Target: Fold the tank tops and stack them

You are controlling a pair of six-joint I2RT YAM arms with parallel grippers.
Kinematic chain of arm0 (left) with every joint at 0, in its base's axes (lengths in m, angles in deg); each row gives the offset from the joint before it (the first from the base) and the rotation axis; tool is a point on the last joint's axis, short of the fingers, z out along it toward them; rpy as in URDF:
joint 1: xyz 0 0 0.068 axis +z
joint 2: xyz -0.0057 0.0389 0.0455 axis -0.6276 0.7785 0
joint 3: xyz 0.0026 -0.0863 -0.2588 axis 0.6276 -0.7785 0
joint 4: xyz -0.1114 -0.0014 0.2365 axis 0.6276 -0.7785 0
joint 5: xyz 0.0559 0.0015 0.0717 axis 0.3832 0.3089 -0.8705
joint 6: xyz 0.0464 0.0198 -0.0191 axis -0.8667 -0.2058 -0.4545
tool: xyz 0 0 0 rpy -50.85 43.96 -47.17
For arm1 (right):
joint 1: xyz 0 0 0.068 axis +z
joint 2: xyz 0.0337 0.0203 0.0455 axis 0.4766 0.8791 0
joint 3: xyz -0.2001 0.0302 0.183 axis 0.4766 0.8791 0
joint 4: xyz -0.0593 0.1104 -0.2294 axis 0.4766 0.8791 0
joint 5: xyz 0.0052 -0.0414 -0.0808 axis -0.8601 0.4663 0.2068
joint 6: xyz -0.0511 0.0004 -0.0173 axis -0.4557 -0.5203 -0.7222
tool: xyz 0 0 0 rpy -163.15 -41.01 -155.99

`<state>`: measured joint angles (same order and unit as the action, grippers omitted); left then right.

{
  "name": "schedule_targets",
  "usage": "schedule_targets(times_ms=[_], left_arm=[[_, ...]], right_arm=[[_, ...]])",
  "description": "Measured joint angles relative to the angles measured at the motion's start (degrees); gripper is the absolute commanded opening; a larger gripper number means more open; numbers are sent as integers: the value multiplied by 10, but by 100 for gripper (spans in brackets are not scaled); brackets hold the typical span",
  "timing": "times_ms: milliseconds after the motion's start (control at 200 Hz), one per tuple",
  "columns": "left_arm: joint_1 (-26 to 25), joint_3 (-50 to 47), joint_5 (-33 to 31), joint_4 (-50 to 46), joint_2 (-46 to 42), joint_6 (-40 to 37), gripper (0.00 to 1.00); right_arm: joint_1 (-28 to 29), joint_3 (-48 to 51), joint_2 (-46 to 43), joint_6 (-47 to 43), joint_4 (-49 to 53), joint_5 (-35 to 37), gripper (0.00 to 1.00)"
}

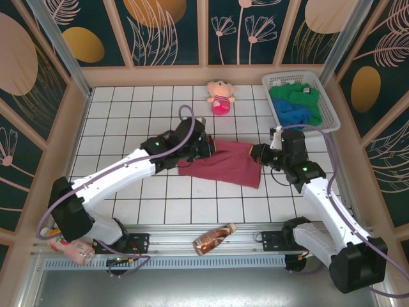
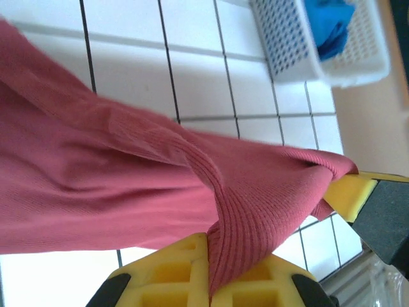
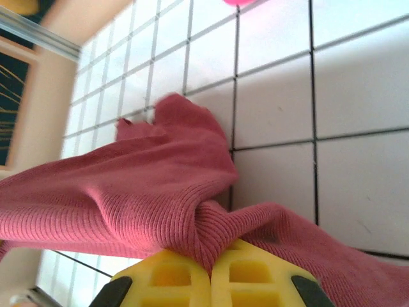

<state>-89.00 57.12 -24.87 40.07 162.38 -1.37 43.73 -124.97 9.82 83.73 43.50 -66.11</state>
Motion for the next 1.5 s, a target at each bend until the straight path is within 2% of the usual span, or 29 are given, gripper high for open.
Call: schedule_targets(times_ms=[210, 440, 535, 620, 826, 976, 1046, 1101, 1301, 1501], left_arm=[[16, 149, -39, -103, 27, -79, 0], [31, 385, -90, -160, 133, -175, 0], [38, 415, -102, -170, 144, -189, 0], [43, 347, -101, -161, 116, -187, 0], [73, 35, -89, -150, 1, -146, 0], [113, -90, -103, -164, -81, -107, 0], [115, -125, -103, -161, -110, -90, 0], [115, -152, -102, -160, -122, -78, 0], [115, -210, -102, -152, -123, -56, 0], [115, -216, -103, -146, -116, -54, 0]], right_arm=[[-16, -43, 24, 14, -47, -61, 3], [-35, -175, 63, -4, -75, -63, 6], [-34, -192, 66, -17, -76, -65, 8], [-10, -168, 63, -25, -71, -62, 10], [107, -13, 51, -35, -29, -30, 18], [156, 65, 52, -38, 23, -13, 28], [151, 67, 53, -40, 33, -8, 31], [140, 67, 54, -40, 32, -3, 36], [106, 56, 97, -26, 18, 42, 49], [116, 8, 199, -17, -51, 71, 50]])
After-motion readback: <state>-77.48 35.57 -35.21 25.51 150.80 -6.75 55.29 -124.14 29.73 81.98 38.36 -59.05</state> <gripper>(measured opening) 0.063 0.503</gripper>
